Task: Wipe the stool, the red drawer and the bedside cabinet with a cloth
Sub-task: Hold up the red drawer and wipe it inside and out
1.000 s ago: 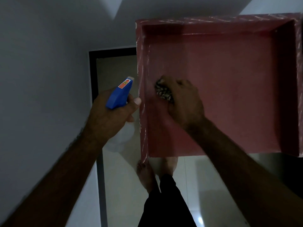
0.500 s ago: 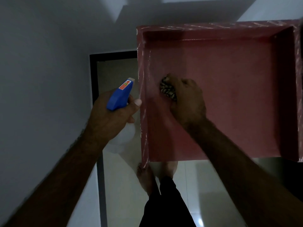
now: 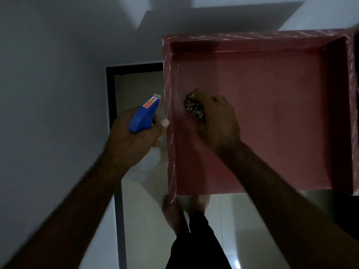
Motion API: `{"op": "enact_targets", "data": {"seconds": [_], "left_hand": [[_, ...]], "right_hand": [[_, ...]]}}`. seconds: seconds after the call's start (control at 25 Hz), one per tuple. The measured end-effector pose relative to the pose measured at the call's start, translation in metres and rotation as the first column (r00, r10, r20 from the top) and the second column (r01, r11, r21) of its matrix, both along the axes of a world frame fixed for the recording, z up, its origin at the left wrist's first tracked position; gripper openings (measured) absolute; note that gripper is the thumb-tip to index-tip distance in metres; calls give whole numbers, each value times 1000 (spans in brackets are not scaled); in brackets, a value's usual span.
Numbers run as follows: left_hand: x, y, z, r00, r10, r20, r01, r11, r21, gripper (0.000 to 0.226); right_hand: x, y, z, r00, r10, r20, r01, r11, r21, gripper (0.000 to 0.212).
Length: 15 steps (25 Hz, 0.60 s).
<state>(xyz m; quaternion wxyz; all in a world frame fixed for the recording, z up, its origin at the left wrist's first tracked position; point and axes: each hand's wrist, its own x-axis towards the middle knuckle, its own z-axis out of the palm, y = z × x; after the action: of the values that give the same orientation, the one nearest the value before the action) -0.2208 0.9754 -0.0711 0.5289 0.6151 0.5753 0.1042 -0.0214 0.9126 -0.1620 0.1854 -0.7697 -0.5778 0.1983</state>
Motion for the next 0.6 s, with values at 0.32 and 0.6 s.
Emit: {"op": "enact_targets", "data": {"seconds": [0.32, 0.6], "left_hand": [[-2, 11, -5, 999, 4, -34, -3, 1000, 27, 25], [-3, 18, -5, 999, 15, -28, -15, 1000, 7, 17]], "right_hand": [[-27, 5, 6, 989, 140, -52, -141, 990, -22, 71], [13, 21, 1, 984, -181, -9, 180, 983, -42, 75]]}}
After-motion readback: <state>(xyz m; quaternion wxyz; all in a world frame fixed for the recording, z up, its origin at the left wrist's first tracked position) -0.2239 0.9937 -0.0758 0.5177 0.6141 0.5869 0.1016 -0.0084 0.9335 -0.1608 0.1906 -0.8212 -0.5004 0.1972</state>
